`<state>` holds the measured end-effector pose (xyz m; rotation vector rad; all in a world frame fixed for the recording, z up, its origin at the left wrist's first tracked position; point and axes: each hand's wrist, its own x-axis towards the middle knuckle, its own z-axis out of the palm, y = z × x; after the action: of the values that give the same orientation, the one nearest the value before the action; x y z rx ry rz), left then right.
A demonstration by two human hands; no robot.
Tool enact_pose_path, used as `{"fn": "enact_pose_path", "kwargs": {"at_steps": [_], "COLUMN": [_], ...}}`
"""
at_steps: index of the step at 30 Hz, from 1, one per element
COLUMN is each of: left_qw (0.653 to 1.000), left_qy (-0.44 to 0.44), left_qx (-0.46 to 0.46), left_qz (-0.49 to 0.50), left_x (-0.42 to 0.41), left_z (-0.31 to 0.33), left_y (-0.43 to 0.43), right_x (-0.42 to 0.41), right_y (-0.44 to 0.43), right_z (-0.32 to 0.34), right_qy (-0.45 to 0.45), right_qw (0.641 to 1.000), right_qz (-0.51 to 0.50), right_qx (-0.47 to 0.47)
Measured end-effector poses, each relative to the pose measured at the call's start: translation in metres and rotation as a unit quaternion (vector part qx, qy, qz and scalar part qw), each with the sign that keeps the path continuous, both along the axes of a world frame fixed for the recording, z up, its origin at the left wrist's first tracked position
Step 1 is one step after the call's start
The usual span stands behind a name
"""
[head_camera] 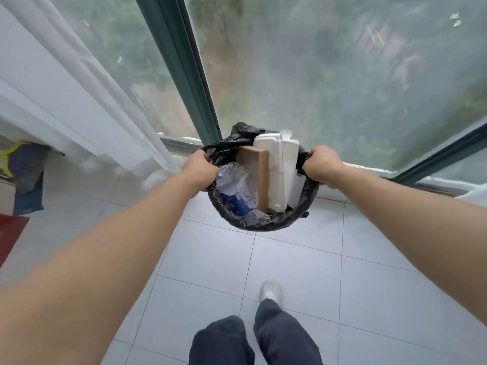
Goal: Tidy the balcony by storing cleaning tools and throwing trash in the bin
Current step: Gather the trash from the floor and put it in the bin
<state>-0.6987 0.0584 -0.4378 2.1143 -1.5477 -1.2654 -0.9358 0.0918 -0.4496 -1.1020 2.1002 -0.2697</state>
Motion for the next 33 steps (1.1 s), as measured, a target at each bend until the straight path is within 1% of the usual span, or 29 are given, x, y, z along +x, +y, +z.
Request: {"fn": "enact_pose_path", "kwargs": {"at_steps": [3,6,9,14,20,25,28,31,33], "left_qw": [1.0,0.999,0.996,0.991,0.989,0.987,0.987,0.984,0.976], "left_qy": [0.008,0.027,0.055,0.069,0.055,0.052,0.062,0.087,0.111], "left_qx": [0.011,0.033,0.063,0.111,0.14,0.149,0.147,0.156,0.189], "left_qz": [0.0,0.003,0.011,0.018,0.007,-0.013,-0.003,0.0,-0.017], "left_x": [-0.001,-0.003,-0.003,-0.002,-0.009,-0.019,-0.022,-0.022,-0.019], "left_z": [-0.038,-0.087,-0.144,-0.259,-0.362,-0.423,-0.448,-0.462,-0.466], "left_y": [-0.032,-0.067,-0.095,-0.137,-0.175,-0.186,-0.185,-0.182,-0.18], "right_x": [0.006,0.012,0.016,0.025,0.025,0.02,0.016,0.011,0.007], "right_y": [-0.021,-0.039,-0.053,-0.083,-0.108,-0.12,-0.119,-0.114,-0.109], "right_z": [-0.03,-0.081,-0.138,-0.248,-0.351,-0.412,-0.436,-0.449,-0.452], "right_qy": [-0.012,-0.069,-0.126,-0.173,-0.175,-0.165,-0.161,-0.199,-0.229], "right_qw": [0.999,0.993,0.98,0.96,0.953,0.951,0.951,0.942,0.936], "right_qz": [-0.029,-0.094,-0.147,-0.211,-0.242,-0.256,-0.257,-0.265,-0.262], "right_qx": [0.011,0.023,0.046,0.061,0.056,0.054,0.059,0.046,0.055]}}
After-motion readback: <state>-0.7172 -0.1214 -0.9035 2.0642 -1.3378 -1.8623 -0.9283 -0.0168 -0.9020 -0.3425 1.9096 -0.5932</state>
